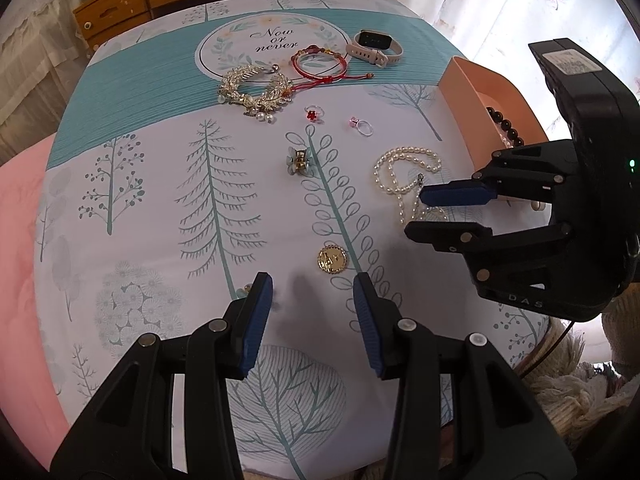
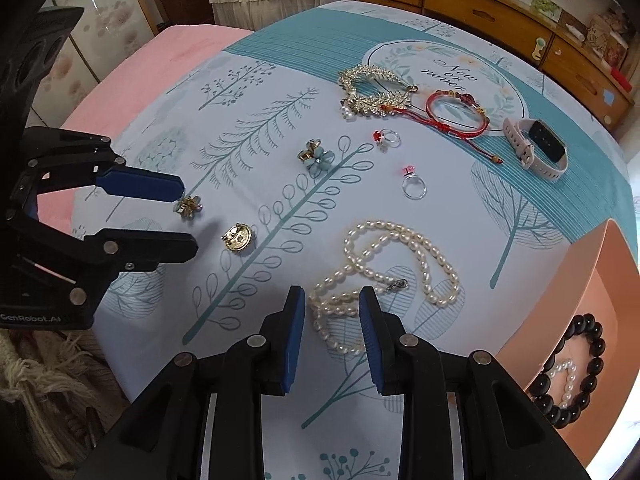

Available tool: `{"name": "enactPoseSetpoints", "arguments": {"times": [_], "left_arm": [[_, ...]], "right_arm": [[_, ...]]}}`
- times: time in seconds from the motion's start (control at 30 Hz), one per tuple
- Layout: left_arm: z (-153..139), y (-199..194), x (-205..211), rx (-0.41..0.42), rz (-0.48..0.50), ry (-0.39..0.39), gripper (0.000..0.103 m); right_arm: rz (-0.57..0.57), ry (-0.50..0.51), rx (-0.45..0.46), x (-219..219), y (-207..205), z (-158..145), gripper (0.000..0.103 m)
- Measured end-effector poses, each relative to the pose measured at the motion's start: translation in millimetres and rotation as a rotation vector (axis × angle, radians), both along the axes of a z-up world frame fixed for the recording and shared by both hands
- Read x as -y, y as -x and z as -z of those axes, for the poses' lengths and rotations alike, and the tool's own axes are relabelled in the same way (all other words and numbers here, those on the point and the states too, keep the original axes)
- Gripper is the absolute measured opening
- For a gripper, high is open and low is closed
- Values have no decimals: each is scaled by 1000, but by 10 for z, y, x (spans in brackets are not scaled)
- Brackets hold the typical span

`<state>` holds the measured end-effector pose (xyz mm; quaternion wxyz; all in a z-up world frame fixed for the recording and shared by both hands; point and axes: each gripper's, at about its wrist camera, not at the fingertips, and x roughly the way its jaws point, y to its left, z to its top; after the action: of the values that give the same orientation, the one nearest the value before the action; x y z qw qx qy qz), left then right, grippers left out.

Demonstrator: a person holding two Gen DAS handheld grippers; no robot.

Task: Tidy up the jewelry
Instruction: 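Reach the right tool to the long pearl necklace and close on it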

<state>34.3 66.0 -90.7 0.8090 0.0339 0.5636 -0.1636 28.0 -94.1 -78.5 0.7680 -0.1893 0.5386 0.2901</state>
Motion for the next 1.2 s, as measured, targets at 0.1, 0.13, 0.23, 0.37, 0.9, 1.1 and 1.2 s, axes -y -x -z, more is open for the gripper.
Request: {"name": "enactPoseSetpoints", "arguments": {"times": [0.1, 0.13, 0.23, 0.37, 0.9, 1.1, 1.2], "left_arm": [[12, -14, -3, -7, -4, 0, 39], [17, -18, -6, -9, -5, -1, 39], [30, -32, -11, -15, -8, -1, 39], [34, -45, -17, -17, -9, 1, 39], [47, -145, 99, -61, 76, 26, 39], [79, -173, 224, -69, 114, 11, 39], [120, -213, 265, -74, 118, -6, 39]], "right_arm": [[1, 5, -20, 14, -39, 38, 28], [-3, 2, -20, 18, -35, 40, 28], [-25, 12, -26, 10, -9, 47, 29], [-45, 30, -16, -27, 31, 56, 29], [18, 31, -34, -5, -1, 49, 5], [113, -61, -76, 209, -22, 33, 5], [150, -95, -88, 299, -22, 9, 5]]}}
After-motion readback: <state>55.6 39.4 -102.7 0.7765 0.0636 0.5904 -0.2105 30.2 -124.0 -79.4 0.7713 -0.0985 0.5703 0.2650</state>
